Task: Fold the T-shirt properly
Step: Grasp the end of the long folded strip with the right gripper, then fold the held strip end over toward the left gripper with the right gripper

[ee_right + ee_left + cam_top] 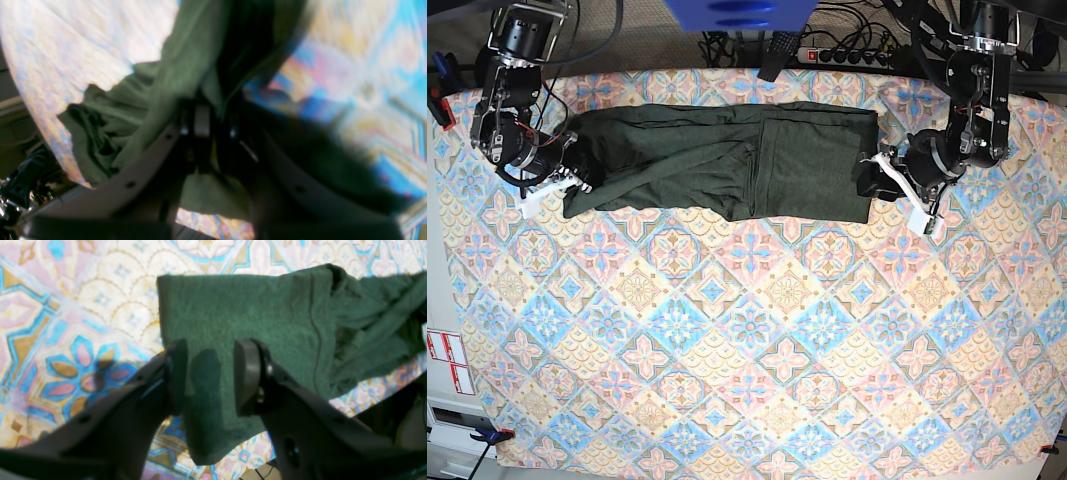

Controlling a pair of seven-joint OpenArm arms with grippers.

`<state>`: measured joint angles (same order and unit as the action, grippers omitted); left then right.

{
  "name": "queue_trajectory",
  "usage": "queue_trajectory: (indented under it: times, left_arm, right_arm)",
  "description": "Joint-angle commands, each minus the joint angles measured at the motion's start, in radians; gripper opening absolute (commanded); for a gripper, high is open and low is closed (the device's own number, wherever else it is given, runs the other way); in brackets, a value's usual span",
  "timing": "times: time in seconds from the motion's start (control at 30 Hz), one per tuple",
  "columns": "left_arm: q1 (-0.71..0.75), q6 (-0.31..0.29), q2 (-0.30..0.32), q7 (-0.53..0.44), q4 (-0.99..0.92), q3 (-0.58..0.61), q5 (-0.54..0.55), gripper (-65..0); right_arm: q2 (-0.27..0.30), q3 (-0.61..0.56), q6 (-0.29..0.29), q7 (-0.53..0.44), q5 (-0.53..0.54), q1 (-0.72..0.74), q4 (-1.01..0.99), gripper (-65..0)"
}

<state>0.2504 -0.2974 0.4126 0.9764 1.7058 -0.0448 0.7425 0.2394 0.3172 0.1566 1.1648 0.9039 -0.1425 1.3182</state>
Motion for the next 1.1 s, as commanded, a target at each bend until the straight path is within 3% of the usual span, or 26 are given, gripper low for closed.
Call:
queue_trajectory:
  times: [0.0, 0.4, 0.67, 1.07]
  left_arm:
    - [-0.007, -0.006, 0.010, -0.020, 0.020, -0.037, 0.018, -42.0]
    - [-0.001, -0.007, 0.010, -0.014, 0.023, -0.171, 0.019, -42.0]
    - [0.000, -0.007, 0.010, -0.014, 0.023, -0.232, 0.019, -42.0]
    - [0.017, -0.007, 0.013, -0.014, 0.020, -0.317, 0.010, -42.0]
  right_arm:
    - [0.018, 0.007, 0.004, 0.005, 0.008, -0.004, 0.011, -59.9]
    - [0.015, -0.003, 0.004, 0.016, 0.010, 0.022, 0.106, -59.9]
    - [0.013, -0.238, 0.004, 0.007, 0.010, -0.003, 0.314, -59.9]
    - [-0.088, -0.447, 0.004, 0.008, 0.007, 0.002, 0.444, -59.8]
